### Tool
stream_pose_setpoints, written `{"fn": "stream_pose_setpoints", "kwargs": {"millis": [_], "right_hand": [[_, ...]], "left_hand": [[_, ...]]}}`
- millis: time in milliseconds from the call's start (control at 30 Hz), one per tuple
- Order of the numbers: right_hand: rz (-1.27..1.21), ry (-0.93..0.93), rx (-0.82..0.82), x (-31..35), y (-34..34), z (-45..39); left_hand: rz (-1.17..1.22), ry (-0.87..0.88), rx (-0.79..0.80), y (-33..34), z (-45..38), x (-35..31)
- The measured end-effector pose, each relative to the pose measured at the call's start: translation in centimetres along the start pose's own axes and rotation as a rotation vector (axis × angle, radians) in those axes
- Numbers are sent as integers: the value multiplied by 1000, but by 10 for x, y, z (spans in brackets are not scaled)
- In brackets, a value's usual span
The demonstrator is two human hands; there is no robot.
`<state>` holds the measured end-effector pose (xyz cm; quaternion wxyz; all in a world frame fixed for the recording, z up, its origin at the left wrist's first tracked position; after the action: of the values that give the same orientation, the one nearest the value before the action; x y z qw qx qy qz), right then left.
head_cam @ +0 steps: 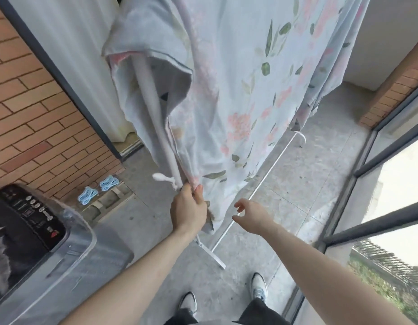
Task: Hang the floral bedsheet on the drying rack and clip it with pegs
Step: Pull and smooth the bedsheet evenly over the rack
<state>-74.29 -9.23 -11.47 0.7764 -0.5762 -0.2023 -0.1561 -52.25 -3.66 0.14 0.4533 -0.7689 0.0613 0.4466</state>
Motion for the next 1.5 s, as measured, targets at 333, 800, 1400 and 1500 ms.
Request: {"fn": "stream_pose_setpoints", "kwargs": {"millis": [333,800,1400,1500], "right_hand": [[83,-401,131,-3,2,-67],[266,-585,321,0,34,-75],[223,-544,635,-56,8,-208],[205,-418,713,-73,5,-228]], "left_hand": [[-88,-66,-273,10,30,4],[-325,-145,-345,-16,39,31],[169,-829,-833,106,124,51],[136,-1071,-640,174,149,57]]}}
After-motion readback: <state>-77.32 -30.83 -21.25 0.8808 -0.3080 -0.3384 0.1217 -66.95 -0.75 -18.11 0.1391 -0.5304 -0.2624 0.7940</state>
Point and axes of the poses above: each hand's wrist, its own z-axis away from the middle knuckle, its own y-axis out of the palm, x = y × z, the point moved 9 cm from there along -z, towards the middle knuckle, and after that the axes turned 13 degrees about -x, right-handed, at the moved point
